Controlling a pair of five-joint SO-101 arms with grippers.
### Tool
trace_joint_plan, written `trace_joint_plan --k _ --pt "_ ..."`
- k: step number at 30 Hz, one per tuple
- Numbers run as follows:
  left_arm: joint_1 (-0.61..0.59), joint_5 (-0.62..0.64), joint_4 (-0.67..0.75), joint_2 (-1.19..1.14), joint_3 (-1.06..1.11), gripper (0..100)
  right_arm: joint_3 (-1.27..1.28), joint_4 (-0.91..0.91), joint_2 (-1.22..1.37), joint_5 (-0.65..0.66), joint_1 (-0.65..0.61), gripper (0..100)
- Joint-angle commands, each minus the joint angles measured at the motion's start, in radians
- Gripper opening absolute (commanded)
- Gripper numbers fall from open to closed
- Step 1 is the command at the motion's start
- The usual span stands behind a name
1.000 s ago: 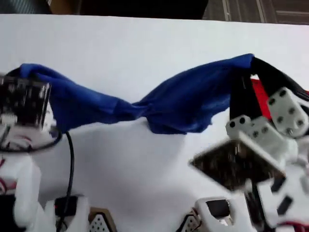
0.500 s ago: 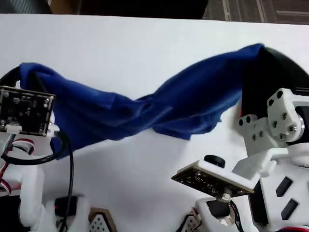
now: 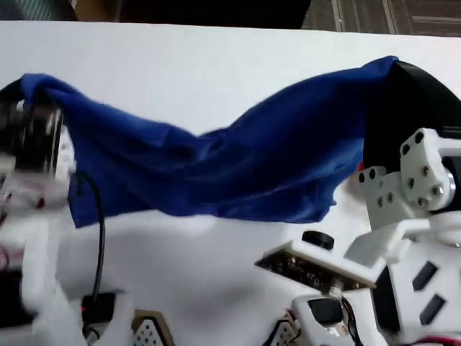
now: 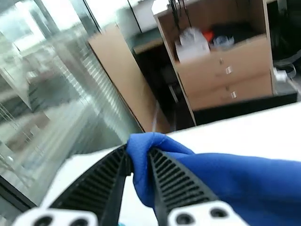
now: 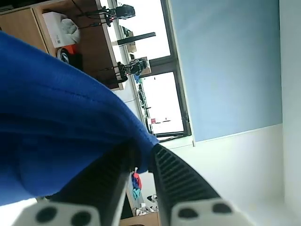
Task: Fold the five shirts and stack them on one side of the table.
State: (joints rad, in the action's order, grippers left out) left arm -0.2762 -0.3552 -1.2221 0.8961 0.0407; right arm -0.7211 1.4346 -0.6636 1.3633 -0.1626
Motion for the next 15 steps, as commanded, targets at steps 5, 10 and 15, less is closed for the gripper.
trace_joint_plan --k 5,10,15 --pt "-0.018 0.003 -0.049 -0.244 -0.216 2 -0.017 -0.027 0.076 0.002 0.077 2.0" --pt "-0.078 -0.066 -0.12 -0.4 -0.338 2 -0.017 -0.027 0.105 0.002 0.11 2.0" --pt "-0.112 -0.092 -0.163 -0.485 -0.395 2 -0.017 -0.024 0.14 -0.008 0.114 2.0"
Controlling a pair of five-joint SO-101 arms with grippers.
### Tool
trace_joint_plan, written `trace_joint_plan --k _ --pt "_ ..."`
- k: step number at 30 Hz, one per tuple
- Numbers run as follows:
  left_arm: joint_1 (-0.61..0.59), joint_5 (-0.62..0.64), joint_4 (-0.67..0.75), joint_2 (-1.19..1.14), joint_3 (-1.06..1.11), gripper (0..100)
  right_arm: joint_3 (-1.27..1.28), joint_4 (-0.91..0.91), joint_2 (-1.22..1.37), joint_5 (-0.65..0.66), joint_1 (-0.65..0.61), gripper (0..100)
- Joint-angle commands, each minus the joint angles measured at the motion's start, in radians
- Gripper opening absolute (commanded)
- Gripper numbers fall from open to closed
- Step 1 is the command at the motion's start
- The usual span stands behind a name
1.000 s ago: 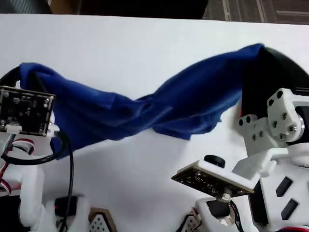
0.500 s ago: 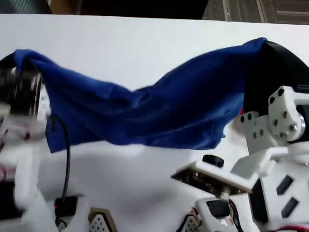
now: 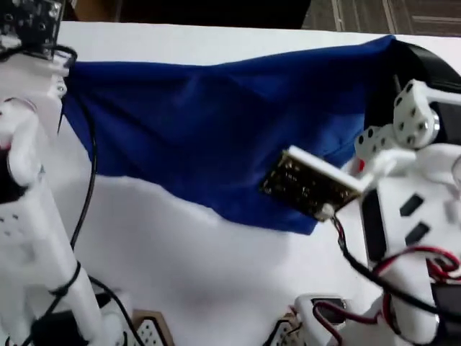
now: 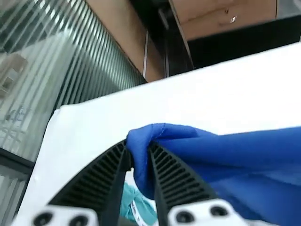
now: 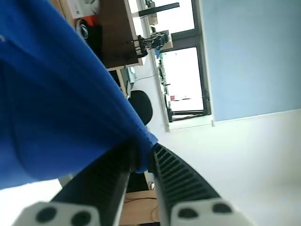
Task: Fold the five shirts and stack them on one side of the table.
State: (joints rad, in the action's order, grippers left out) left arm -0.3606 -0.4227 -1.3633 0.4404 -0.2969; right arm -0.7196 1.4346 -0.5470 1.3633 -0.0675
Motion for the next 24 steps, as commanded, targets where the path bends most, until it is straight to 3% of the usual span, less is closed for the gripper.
trace_joint_plan --k 1,12,18,24 --pt "-0.028 -0.038 -0.032 -0.035 -0.061 2 -0.018 -0.024 0.03 -0.026 0.019 2.0" --pt "-0.026 -0.044 -0.048 -0.034 -0.119 2 -0.035 -0.025 0.031 -0.043 0.019 2.0" --pt "-0.018 0.029 -0.158 -0.018 -0.189 2 -0.041 -0.019 -0.018 -0.095 0.019 2.0" --pt "0.097 -0.158 -0.198 -0.017 -0.196 2 -0.04 -0.019 -0.019 -0.118 0.018 2.0"
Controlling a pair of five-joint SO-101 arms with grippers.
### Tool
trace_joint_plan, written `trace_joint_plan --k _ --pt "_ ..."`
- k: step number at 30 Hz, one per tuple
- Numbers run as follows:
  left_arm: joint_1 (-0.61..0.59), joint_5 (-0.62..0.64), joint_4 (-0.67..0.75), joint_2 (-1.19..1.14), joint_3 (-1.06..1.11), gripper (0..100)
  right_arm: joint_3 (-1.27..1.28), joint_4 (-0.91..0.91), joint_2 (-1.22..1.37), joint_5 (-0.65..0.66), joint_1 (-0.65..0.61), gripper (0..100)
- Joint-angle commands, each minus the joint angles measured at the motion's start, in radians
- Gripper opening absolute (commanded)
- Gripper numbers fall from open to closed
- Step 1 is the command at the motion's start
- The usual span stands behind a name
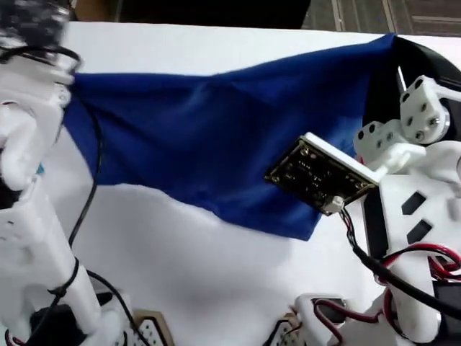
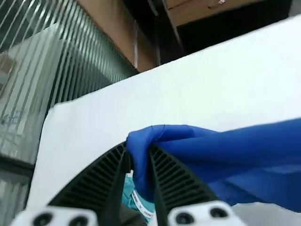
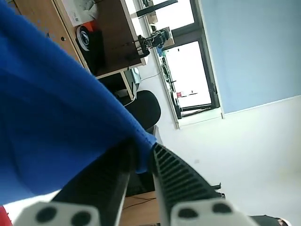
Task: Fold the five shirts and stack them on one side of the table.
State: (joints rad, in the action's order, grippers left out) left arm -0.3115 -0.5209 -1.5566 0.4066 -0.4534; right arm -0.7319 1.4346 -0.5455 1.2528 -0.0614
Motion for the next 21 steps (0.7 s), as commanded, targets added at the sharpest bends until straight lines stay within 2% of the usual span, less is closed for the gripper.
trace_joint_plan --k 1,5,10,21 --pt "0.066 -0.075 0.002 0.025 -0.041 2 -0.028 -0.018 -0.021 -0.009 0.012 2.0" --pt "0.115 -0.077 0.04 0.068 -0.039 2 -0.028 -0.018 -0.03 -0.041 0.012 2.0" --pt "0.112 -0.074 0.037 0.115 -0.038 2 -0.038 -0.004 -0.051 -0.041 0.013 2.0" --pt "0.11 -0.074 -0.08 0.315 -0.033 2 -0.029 0.031 -0.282 -0.041 0.012 2.0"
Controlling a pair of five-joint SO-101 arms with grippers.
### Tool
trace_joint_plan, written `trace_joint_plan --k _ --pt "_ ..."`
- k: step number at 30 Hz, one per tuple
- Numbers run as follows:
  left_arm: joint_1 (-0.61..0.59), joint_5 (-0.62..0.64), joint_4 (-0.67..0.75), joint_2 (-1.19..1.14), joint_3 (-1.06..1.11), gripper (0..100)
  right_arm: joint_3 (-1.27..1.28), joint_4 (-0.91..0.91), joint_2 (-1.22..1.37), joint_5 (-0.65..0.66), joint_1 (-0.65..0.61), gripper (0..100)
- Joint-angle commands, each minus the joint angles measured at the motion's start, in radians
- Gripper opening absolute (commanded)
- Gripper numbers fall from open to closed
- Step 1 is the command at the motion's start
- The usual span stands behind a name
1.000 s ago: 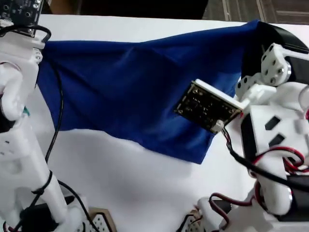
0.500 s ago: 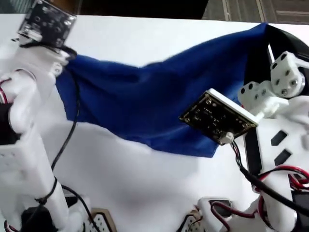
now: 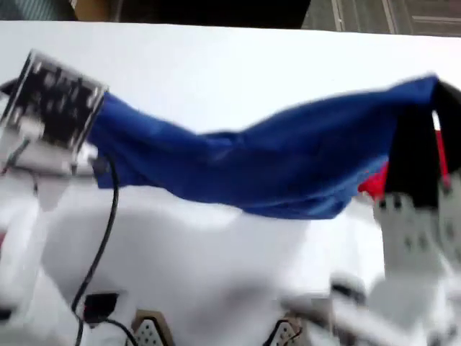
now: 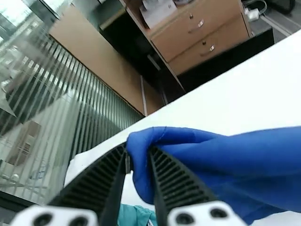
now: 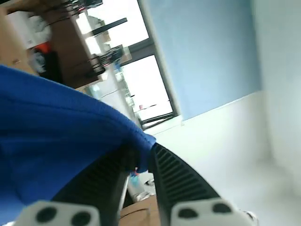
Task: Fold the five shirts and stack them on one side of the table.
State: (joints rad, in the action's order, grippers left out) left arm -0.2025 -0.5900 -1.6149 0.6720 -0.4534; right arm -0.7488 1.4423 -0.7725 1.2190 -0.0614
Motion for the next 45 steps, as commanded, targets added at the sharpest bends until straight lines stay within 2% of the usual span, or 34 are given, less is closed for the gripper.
trace_joint_plan --k 1,6,14,21,25,30,38,45 --pt "0.002 -0.005 -0.031 0.063 -0.035 2 -0.012 0.035 -0.074 -0.008 0.012 2.0" --pt "-0.005 -0.005 -0.037 0.109 -0.033 2 -0.02 0.038 -0.136 -0.008 0.012 2.0" --pt "-0.087 -0.005 -0.028 0.104 -0.019 2 0.025 0.025 -0.119 -0.038 0.005 2.0" --pt "-0.08 -0.005 0.097 0.02 0.148 2 0.198 -0.087 0.028 -0.08 0.004 2.1" --pt "-0.035 -0.005 0.186 -0.054 0.275 2 0.311 -0.151 0.12 -0.112 0.004 2.1" --pt "-0.021 -0.011 0.345 -0.18 0.389 2 0.442 -0.219 0.226 -0.11 0.004 2.1" --pt "-0.02 -0.012 0.563 -0.476 0.403 2 0.574 -0.386 0.42 -0.11 0.002 2.1" --pt "-0.018 -0.012 0.628 -0.655 0.401 2 0.569 -0.41 0.607 -0.114 0.007 2.1"
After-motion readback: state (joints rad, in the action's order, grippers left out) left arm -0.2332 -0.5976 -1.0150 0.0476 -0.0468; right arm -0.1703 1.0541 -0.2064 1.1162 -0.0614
